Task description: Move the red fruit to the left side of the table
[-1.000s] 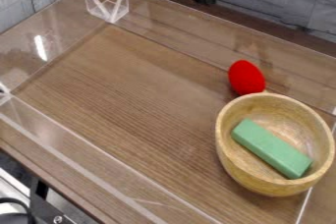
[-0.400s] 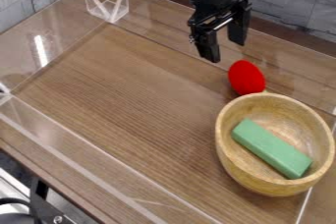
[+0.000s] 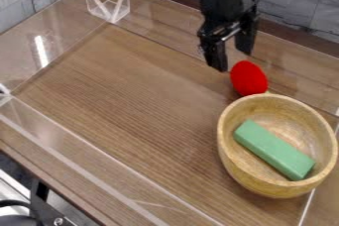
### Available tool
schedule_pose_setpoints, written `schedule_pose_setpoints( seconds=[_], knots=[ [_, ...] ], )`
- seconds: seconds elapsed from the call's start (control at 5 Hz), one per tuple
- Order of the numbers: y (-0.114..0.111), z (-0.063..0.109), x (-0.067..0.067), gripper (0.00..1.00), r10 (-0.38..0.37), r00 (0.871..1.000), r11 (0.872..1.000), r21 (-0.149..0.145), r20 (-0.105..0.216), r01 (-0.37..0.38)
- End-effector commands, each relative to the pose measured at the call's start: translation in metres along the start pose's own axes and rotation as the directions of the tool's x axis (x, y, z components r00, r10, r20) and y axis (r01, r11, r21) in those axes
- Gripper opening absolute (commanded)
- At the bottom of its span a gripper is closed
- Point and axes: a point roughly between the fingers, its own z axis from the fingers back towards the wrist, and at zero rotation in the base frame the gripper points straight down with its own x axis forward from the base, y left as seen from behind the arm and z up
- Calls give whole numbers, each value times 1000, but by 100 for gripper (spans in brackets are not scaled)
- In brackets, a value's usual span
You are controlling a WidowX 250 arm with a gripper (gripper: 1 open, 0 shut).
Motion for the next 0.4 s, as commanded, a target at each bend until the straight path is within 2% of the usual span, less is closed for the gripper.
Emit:
schedule_pose_setpoints(
  seconds=[0.0, 0.2],
  knots=[
    [-4, -2, -10, 0, 23, 999, 999, -38, 25, -22],
    [-6, -17, -19, 100, 59, 997, 997, -47, 42, -57]
  ],
)
